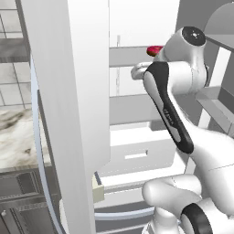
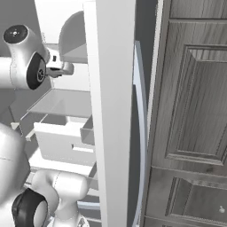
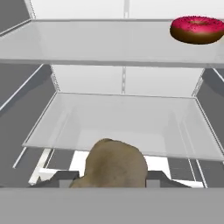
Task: Retrieve the bottle and the shaker from the cabinet and place them next to the mixing bowl on the counter. Then add garlic from the fridge to the mixing bowl.
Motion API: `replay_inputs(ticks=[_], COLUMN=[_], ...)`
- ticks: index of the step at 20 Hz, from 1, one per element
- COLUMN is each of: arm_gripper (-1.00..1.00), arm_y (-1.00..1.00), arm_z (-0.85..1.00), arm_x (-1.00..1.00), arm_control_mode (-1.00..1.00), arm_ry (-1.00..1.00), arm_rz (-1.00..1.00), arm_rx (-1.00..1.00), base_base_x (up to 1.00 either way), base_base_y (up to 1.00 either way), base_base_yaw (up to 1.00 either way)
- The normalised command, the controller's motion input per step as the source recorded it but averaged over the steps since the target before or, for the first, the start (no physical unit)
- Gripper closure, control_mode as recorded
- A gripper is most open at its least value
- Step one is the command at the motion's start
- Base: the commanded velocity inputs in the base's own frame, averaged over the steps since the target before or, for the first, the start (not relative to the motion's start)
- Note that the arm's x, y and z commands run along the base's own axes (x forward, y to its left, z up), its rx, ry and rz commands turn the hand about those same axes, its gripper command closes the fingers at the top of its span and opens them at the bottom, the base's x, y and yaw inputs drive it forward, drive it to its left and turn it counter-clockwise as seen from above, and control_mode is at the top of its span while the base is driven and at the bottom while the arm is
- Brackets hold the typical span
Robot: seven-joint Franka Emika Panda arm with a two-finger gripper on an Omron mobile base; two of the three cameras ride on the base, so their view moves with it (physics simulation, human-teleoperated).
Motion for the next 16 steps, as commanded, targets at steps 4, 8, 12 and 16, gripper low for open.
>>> replay_inputs(ticks=[4, 8, 12, 16], arm_gripper=[1.0, 1.0, 1.0, 1.0], arm_y=[0.03, 0.17, 0.0, -0.11], arm_z=[0.0, -0.05, -0.21, -0.38], arm_x=[-1.0, -0.96, -0.77, -0.72], arm_control_mode=[-1.0, -1.0, -1.0, -1.0], arm_ry=[0.18, 0.14, 0.1, 0.09], arm_rz=[0.0, 0.0, -0.01, -0.07], arm_rx=[0.0, 0.0, 0.03, 0.03], base_base_x=[0.0, 0.0, 0.0, 0.0], base_base_y=[0.0, 0.0, 0.0, 0.0], base_base_yaw=[0.0, 0.0, 0.0, 0.0])
